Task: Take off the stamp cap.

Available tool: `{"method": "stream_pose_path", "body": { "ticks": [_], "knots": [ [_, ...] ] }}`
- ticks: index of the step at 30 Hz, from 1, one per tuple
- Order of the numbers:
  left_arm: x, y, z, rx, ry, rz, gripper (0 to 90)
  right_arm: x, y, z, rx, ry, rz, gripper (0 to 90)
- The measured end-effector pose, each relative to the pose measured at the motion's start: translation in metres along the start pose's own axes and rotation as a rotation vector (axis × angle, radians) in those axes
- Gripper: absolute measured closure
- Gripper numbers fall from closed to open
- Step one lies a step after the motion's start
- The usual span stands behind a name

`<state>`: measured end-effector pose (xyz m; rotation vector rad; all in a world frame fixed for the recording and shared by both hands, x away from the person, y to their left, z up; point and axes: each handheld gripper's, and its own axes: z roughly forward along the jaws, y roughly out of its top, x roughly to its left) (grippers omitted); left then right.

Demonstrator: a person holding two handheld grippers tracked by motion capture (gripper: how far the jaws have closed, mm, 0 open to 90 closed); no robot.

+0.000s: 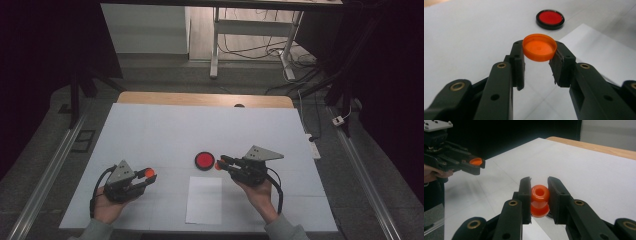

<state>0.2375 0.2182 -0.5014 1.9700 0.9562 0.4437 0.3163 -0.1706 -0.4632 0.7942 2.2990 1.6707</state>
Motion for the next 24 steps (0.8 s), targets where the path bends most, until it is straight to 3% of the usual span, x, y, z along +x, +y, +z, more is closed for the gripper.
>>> {"method": "stream_pose_path", "body": {
  "ticks": [6, 24],
  "knots": [
    [0.0049, -0.0075, -0.0041, -0.001, 0.011, -0.025, 65.5, 0.0006, 0.0, 0.002, 0.008, 0.004, -0.011, 73.2],
    [0.0024, -0.0072, 0.0039, 0.015, -0.01, -0.011, 65.4, -0.0015, -0.0014, 0.0006, 0.019, -0.013, -0.024, 73.2]
  ]
}}
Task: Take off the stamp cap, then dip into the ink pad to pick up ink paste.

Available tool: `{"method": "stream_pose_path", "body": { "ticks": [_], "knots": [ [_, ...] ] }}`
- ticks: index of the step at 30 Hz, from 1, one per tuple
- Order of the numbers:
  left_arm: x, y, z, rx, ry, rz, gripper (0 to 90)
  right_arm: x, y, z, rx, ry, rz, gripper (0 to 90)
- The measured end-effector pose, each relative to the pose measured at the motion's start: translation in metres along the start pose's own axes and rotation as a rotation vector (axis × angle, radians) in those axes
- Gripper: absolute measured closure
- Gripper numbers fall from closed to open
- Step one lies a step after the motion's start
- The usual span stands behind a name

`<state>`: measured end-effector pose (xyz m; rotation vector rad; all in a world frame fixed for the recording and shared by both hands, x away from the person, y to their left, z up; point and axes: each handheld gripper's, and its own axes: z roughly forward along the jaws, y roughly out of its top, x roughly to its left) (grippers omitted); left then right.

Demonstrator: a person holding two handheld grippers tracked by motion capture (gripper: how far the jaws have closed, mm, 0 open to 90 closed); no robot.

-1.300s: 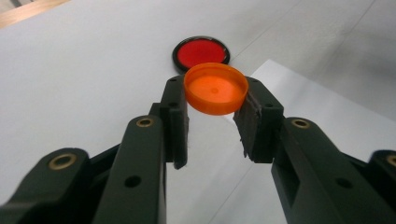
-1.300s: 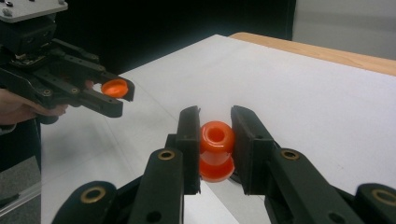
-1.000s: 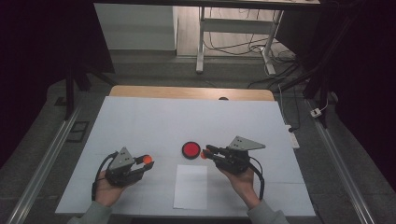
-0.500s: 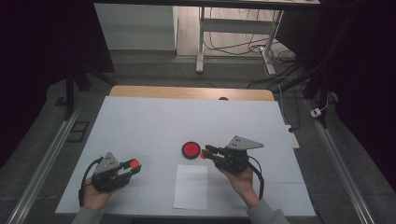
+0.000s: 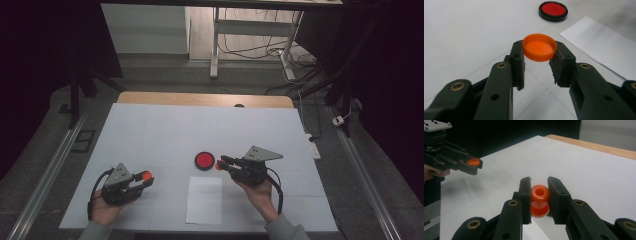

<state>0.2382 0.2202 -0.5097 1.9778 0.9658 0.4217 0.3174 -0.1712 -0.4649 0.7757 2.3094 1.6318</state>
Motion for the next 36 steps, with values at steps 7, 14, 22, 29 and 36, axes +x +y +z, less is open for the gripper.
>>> {"method": "stream_pose_path", "body": {
  "ticks": [7, 14, 22, 29, 36],
  "knots": [
    [-0.001, 0.0, 0.0, -0.001, 0.0, 0.002, 65.4, 0.002, 0.001, 0.001, 0.001, 0.002, -0.006, 73.2],
    [-0.001, 0.0, -0.001, -0.004, 0.002, 0.001, 65.4, 0.001, 0.001, 0.001, -0.001, 0.0, -0.006, 73.2],
    [-0.001, 0.0, -0.001, -0.003, 0.004, -0.001, 65.4, 0.0, 0.001, 0.006, 0.012, 0.002, -0.008, 73.2],
    [-0.002, -0.001, -0.003, -0.003, 0.008, -0.001, 65.4, -0.002, 0.003, 0.016, 0.023, -0.002, -0.011, 73.2],
    [0.0, -0.002, -0.002, -0.004, 0.002, -0.008, 65.4, -0.006, 0.005, 0.026, 0.032, -0.016, -0.016, 73.2]
  ]
}}
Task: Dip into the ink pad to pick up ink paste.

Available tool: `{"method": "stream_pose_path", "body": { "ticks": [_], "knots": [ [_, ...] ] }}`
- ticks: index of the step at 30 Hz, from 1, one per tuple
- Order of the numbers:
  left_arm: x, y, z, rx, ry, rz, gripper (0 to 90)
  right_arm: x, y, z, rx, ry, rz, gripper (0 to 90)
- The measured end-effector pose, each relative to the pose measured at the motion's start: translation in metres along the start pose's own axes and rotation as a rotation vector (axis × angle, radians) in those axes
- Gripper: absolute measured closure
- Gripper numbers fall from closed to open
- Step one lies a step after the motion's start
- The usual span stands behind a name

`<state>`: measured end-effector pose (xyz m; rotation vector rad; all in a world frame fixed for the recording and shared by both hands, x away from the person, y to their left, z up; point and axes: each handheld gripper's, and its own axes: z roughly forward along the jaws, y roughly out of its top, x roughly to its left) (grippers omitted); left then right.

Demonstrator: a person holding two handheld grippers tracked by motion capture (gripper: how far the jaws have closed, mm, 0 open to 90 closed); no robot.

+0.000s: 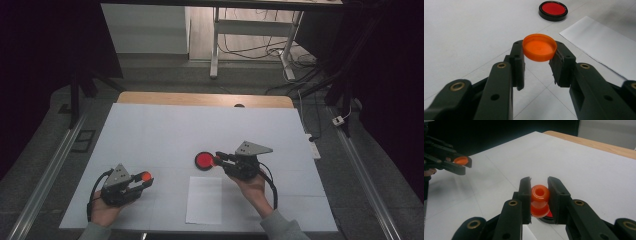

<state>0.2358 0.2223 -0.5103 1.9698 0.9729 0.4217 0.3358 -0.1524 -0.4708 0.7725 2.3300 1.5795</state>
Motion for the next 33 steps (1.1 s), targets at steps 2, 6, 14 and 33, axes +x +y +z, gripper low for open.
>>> {"method": "stream_pose_path", "body": {
  "ticks": [2, 6, 14, 33],
  "knots": [
    [0.0, 0.0, 0.0, 0.001, -0.003, -0.002, 65.4, -0.001, 0.001, 0.002, 0.003, 0.0, 0.001, 73.2],
    [-0.001, 0.001, 0.001, -0.002, -0.006, 0.006, 65.4, -0.003, 0.001, 0.007, 0.003, -0.006, 0.008, 73.2],
    [-0.002, 0.003, 0.002, -0.004, -0.013, 0.008, 65.4, -0.006, 0.004, 0.017, 0.016, -0.015, 0.004, 73.1],
    [-0.002, 0.003, 0.005, 0.005, -0.01, 0.012, 65.4, -0.012, 0.005, 0.041, 0.055, -0.012, -0.006, 73.1]
  ]
}}
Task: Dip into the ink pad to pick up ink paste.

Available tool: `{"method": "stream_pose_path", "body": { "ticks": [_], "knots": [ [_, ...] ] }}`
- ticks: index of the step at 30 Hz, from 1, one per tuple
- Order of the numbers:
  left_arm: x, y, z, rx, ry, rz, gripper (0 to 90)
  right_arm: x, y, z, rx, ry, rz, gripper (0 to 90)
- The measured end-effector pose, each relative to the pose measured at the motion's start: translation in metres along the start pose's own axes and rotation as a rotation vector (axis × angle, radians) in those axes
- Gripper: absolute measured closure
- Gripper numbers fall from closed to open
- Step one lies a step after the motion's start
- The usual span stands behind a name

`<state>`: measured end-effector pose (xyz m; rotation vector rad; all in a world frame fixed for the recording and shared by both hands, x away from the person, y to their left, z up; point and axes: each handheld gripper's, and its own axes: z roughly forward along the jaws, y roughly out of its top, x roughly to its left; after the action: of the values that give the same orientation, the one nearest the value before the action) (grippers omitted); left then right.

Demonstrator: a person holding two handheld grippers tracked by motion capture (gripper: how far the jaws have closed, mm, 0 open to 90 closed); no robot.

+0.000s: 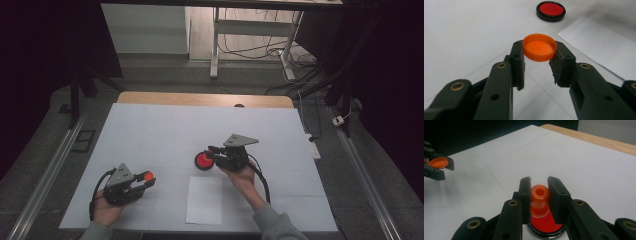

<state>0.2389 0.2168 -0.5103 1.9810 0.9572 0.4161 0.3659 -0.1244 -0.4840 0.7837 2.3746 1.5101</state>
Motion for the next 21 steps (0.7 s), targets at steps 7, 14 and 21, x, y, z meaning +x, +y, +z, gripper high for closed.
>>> {"method": "stream_pose_path", "body": {
  "ticks": [7, 14, 21],
  "knots": [
    [0.0, 0.001, 0.001, 0.0, -0.004, 0.001, 65.4, 0.0, -0.003, 0.012, 0.021, 0.0, -0.007, 73.1],
    [-0.001, 0.001, 0.001, 0.003, -0.004, 0.003, 65.4, -0.003, -0.005, 0.019, 0.04, -0.015, -0.01, 73.1],
    [-0.001, 0.001, 0.001, 0.005, -0.004, 0.005, 65.4, -0.004, -0.008, 0.024, 0.068, -0.028, -0.023, 73.1]
  ]
}}
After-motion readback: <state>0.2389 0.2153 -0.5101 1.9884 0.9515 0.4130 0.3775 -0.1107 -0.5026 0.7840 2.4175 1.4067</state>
